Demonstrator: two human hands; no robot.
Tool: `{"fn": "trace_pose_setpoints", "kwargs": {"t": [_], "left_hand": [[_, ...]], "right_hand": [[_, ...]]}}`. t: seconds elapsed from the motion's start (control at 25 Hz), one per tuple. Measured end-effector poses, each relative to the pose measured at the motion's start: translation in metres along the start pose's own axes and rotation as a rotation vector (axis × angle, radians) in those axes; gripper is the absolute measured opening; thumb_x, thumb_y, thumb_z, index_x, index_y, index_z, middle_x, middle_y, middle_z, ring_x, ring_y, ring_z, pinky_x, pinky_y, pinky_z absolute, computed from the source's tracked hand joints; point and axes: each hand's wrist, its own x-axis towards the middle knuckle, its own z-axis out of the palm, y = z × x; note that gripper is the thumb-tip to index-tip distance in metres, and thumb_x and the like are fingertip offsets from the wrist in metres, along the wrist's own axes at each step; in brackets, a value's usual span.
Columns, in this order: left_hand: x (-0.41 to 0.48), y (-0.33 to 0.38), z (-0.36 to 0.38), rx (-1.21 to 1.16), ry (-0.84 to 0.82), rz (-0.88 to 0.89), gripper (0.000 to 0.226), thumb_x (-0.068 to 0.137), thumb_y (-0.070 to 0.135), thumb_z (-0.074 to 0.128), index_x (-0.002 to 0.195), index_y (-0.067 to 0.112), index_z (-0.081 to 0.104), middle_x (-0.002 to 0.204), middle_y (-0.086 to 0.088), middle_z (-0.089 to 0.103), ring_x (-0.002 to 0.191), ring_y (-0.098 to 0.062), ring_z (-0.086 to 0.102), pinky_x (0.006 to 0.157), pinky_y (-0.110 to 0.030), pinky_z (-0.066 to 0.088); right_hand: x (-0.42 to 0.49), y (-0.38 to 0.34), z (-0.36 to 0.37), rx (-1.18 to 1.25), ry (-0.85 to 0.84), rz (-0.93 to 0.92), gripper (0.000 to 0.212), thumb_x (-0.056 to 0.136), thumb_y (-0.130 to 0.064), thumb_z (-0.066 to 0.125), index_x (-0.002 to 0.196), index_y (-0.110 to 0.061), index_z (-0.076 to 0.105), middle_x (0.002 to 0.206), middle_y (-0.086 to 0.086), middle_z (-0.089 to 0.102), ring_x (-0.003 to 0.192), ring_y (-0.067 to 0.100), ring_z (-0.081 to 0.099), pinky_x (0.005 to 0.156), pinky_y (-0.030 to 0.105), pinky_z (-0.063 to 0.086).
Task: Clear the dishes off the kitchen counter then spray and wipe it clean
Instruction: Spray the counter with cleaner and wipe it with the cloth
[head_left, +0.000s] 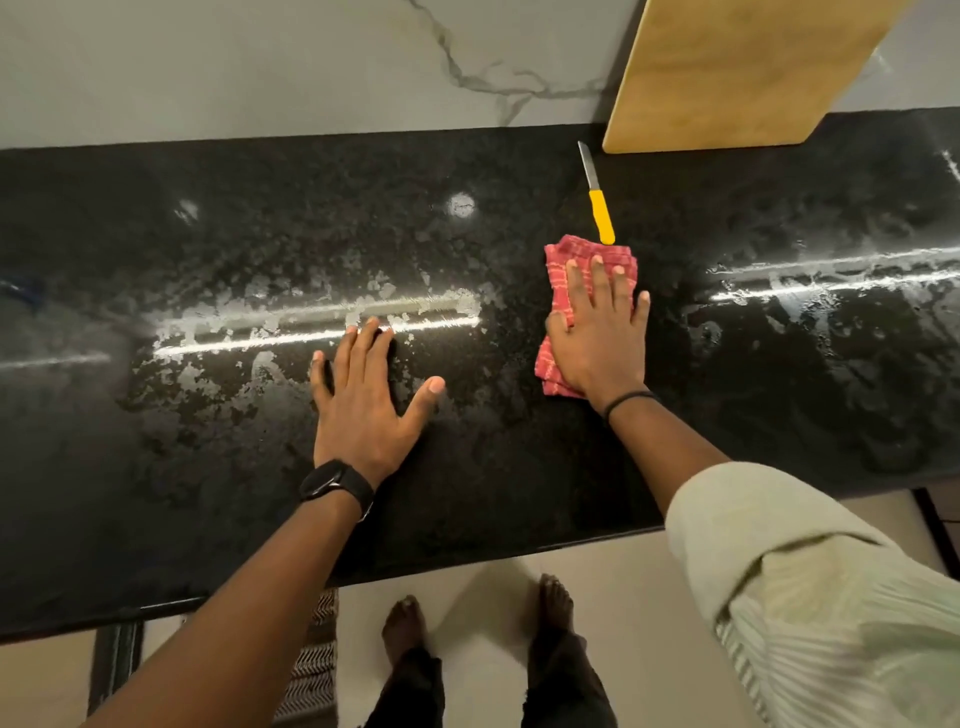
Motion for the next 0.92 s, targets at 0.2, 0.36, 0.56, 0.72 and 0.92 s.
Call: {"fn": "trace_pose_setpoints", "kwargs": {"t": [0.2, 0.36, 0.56, 0.72, 0.92], "left_hand": [[0.0, -0.005, -0.001, -0.026, 0.135, 0.019, 0.073, 0.096, 0.069, 0.032, 0.15, 0.021, 0.041, 0.163, 0.0, 0.031, 0.153, -0.021, 0.02, 0.124, -0.049, 0.011], [-0.013, 0.024, 0.009, 0.039, 0.263, 0.002, 0.066, 0.097, 0.064, 0.035, 0.143, 0.018, 0.05, 0.156, -0.002, 0.043, 0.147, -0.027, 0.031, 0.118, -0.048, 0.02], [-0.001, 0.126, 0.046, 0.021, 0.13, -0.046, 0.073, 0.097, 0.07, 0.03, 0.149, 0.021, 0.042, 0.161, 0.001, 0.035, 0.151, -0.023, 0.023, 0.121, -0.053, 0.018], [0.016, 0.171, 0.068, 0.001, 0.073, -0.106, 0.082, 0.095, 0.077, 0.019, 0.152, 0.021, 0.037, 0.164, 0.001, 0.028, 0.154, -0.019, 0.016, 0.124, -0.053, 0.007], [0.018, 0.178, 0.078, 0.021, 0.071, -0.132, 0.089, 0.094, 0.08, 0.021, 0.159, 0.019, 0.021, 0.169, 0.0, 0.012, 0.156, -0.019, 0.005, 0.125, -0.053, -0.002]], "right_hand": [[-0.026, -0.057, 0.005, 0.045, -0.009, -0.279, 0.071, 0.094, -0.048, 0.036, 0.162, -0.031, 0.025, 0.17, 0.007, 0.021, 0.157, 0.032, 0.015, 0.124, 0.064, 0.009], [-0.137, -0.042, 0.021, 0.158, -0.046, -0.543, 0.072, 0.091, -0.047, 0.04, 0.161, -0.031, 0.029, 0.17, 0.003, 0.023, 0.157, 0.03, 0.014, 0.125, 0.06, 0.004], [-0.187, 0.083, 0.02, 0.093, -0.046, -0.517, 0.074, 0.093, -0.046, 0.043, 0.163, -0.035, 0.022, 0.171, 0.0, 0.019, 0.159, 0.026, 0.012, 0.125, 0.06, 0.003], [-0.15, 0.193, 0.003, 0.048, -0.037, -0.317, 0.072, 0.096, -0.048, 0.033, 0.164, -0.037, 0.01, 0.173, 0.001, 0.008, 0.16, 0.026, 0.002, 0.125, 0.062, 0.005], [-0.077, 0.226, -0.014, 0.056, 0.0, -0.167, 0.072, 0.095, -0.049, 0.034, 0.163, -0.033, 0.016, 0.172, 0.004, 0.012, 0.159, 0.028, 0.005, 0.125, 0.063, 0.005]]}}
